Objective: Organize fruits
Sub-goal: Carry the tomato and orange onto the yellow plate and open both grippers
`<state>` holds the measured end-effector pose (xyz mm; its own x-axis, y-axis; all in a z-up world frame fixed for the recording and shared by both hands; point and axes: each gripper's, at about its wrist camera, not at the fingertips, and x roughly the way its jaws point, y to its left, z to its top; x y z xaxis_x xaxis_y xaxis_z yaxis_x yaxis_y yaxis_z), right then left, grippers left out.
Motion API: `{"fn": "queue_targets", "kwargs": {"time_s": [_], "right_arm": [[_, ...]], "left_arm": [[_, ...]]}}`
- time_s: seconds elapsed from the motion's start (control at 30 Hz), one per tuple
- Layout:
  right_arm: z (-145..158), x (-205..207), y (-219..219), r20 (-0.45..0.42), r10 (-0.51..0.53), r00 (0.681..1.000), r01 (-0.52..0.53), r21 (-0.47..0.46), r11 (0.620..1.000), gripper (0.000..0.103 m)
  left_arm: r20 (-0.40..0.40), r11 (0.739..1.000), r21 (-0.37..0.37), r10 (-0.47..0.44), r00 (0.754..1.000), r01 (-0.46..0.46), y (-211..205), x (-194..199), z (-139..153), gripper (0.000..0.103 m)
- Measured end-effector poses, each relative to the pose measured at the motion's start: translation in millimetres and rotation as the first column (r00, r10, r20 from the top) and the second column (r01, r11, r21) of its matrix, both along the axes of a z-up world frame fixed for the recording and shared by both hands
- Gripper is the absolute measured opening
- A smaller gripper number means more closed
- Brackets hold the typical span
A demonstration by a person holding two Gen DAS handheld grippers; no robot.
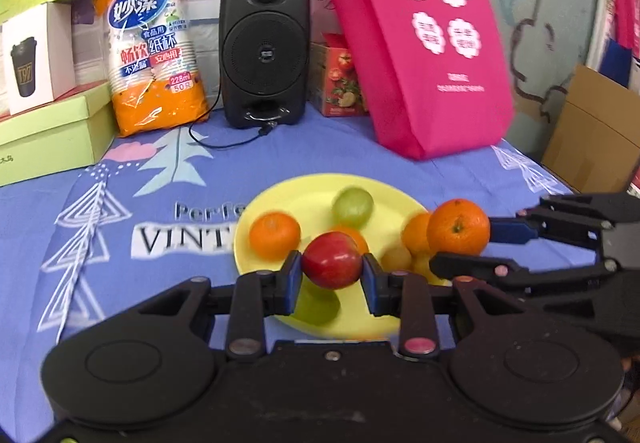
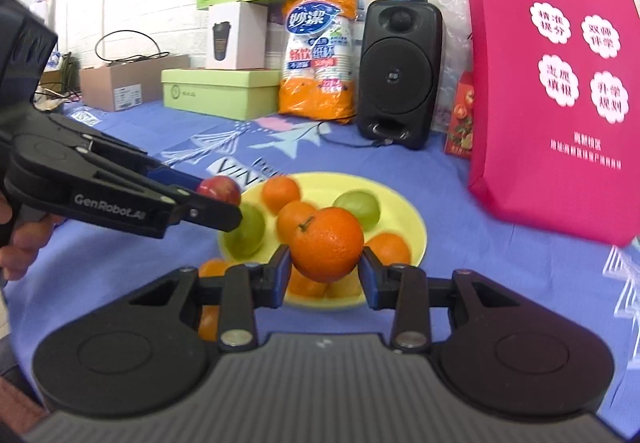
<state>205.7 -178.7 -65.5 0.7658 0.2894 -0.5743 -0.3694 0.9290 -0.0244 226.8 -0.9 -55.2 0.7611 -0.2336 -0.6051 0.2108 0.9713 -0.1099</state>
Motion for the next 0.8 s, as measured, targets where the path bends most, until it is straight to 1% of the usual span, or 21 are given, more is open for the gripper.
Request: {"fn": "queue_targets", "kwargs": {"time_s": [0.1, 0.17, 0.23, 0.37, 0.43, 0.5, 0.53, 0.57, 0.67, 0.8], "right_arm": [[-2, 23, 1, -0.017, 0.0, 1.0, 0.0, -0.018, 1.0, 0.035], [-6, 33, 2, -0.03, 0.006, 1.0, -0.007, -0.03, 1.0, 0.035], [-11, 42, 4, -0.04, 0.009, 0.999, -0.011, -0.047, 0.999, 0.035], [-14, 54, 5, -0.04, -0.005, 0.999, 0.004, -0.037, 0.999, 0.035], [-14, 61, 7, -0.042, -0.007, 0.999, 0.005, -0.05, 0.999, 0.035], [-15, 65, 9, -0.041, -0.007, 0.999, 0.004, -0.066, 0.998, 0.036], [-16, 66, 9, -0.043, -0.004, 0.999, 0.001, -0.07, 0.998, 0.036], [-16, 67, 10, -0.044, 0.0, 0.999, -0.004, -0.073, 0.997, 0.036], [-15, 66, 12, -0.046, 0.013, 0.999, -0.017, -0.085, 0.996, 0.036], [-13, 61, 12, -0.038, 0.016, 0.999, -0.019, -0.088, 0.996, 0.036]], "left_arm": [[-0.011, 0.999, 0.028, 0.031, 0.999, -0.03, -3, 31, 1, 0.031], [-0.022, 0.999, 0.026, 0.037, 0.999, -0.036, -2, 52, 1, 0.031], [-0.031, 0.998, 0.05, 0.042, 0.999, -0.04, -4, 70, -1, 0.031], [-0.077, 0.995, 0.094, 0.052, 0.996, -0.044, -8, 105, -13, 0.031], [-0.099, 0.993, 0.103, 0.06, 0.993, -0.05, -9, 113, -19, 0.032], [-0.107, 0.993, 0.096, 0.074, 0.991, -0.064, -7, 117, -22, 0.044], [-0.102, 0.993, 0.094, 0.082, 0.991, -0.073, -6, 118, -21, 0.057], [-0.087, 0.992, 0.098, 0.085, 0.993, -0.076, -5, 114, -19, 0.062], [-0.056, 0.99, 0.121, 0.081, 0.995, -0.074, -2, 104, -12, 0.063], [-0.031, 0.989, 0.12, 0.088, 0.996, -0.084, 7, 80, -4, 0.067]]}}
